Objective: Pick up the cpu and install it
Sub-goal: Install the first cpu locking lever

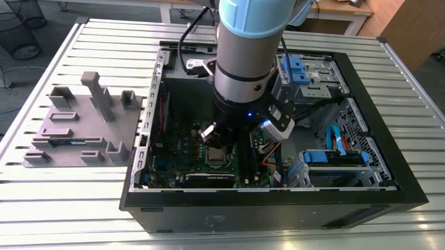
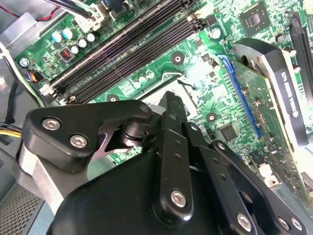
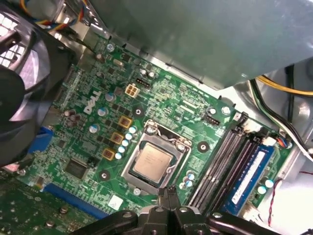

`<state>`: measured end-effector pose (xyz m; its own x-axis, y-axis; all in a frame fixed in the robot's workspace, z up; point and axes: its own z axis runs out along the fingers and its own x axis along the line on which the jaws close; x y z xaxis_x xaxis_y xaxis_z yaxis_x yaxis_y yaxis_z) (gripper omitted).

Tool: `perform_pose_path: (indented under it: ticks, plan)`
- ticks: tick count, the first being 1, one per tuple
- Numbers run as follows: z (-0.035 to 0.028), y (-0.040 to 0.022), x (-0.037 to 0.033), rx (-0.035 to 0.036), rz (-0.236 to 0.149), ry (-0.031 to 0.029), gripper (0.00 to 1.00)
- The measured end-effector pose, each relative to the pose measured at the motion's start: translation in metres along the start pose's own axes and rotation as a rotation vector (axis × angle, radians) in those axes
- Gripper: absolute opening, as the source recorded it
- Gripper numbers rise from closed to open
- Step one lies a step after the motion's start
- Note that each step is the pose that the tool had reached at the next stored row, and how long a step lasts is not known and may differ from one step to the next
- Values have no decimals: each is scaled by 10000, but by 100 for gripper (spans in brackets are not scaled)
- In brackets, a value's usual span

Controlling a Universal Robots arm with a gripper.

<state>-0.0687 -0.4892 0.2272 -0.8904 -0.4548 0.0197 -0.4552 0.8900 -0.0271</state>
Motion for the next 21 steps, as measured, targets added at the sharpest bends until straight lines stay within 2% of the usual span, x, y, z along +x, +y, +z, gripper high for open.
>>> perform_pose_path:
  ticks: [4, 6, 12, 16, 18, 21]
  plan:
    - [1, 55, 106, 3, 8, -110, 11]
    - [-11, 58, 113, 7, 10, -113, 11]
    - [-120, 55, 115, 6, 11, -116, 11]
    - [-120, 89, 171, 51, 15, -208, 11]
    - [-120, 90, 172, 52, 15, -213, 11]
    - [-176, 88, 174, 53, 15, -212, 11]
